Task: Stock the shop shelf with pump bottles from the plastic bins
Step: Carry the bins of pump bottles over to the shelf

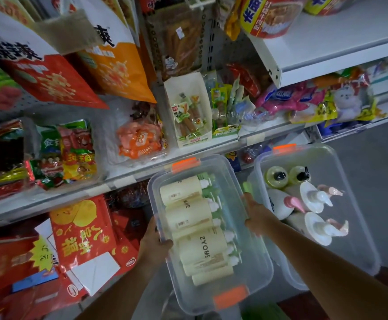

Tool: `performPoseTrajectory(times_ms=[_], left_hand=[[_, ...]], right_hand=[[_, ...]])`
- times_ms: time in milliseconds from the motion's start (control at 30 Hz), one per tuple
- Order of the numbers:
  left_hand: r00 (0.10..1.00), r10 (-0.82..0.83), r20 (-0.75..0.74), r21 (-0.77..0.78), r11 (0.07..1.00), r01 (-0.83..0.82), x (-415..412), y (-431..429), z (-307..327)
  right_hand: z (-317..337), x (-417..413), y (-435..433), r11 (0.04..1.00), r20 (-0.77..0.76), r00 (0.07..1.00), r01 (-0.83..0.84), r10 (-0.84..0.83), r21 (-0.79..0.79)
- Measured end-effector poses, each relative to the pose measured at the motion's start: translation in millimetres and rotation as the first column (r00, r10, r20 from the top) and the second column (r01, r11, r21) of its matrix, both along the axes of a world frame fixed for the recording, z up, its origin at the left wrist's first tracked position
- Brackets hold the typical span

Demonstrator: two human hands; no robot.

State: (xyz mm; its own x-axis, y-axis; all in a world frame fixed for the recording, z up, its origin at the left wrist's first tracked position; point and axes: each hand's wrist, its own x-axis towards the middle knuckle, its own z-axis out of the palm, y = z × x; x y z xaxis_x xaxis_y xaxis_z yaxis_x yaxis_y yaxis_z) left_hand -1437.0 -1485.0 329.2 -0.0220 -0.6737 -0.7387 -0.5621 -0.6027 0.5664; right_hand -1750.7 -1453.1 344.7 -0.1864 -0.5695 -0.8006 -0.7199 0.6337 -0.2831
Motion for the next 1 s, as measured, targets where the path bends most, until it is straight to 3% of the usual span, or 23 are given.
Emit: performPoseTrajectory(times_ms=[200,533,667,800,900,1000], left_hand=[[0.985,-0.166,0.055,-0.001,0.986,0.167,-1,-5,5],[0.929,-0.337,0.155,0.050,0.942,0.333,6,-26,28],[0.745,-0.561,0.361,-0.012,0.796,0.605,1,-42,63],[0.550,-0.633,0.545,-0.095,0.605,0.791,-28,-61,121],[0.463,-0.615,0.638,-0.178,0.467,0.866,-59,-72,165],[0.438,-0.597,0.672,-0.268,0.355,0.896,-88,-82,203]], right_hand=[[-1,7,7,0.999,-0.082,0.996,-0.042,0.043,0.005],[30,6,22,0.994,-0.142,0.984,0.105,-0.108,-0.025],[75,-9,30,0.991,-0.220,0.973,0.036,-0.064,-0.132],[132,-30,39,0.963,-0.330,0.943,-0.056,-0.036,-0.263],[174,-45,44,0.937,-0.400,0.916,-0.110,-0.035,-0.333],[211,-58,54,0.919,-0.421,0.905,-0.120,-0.054,-0.376]])
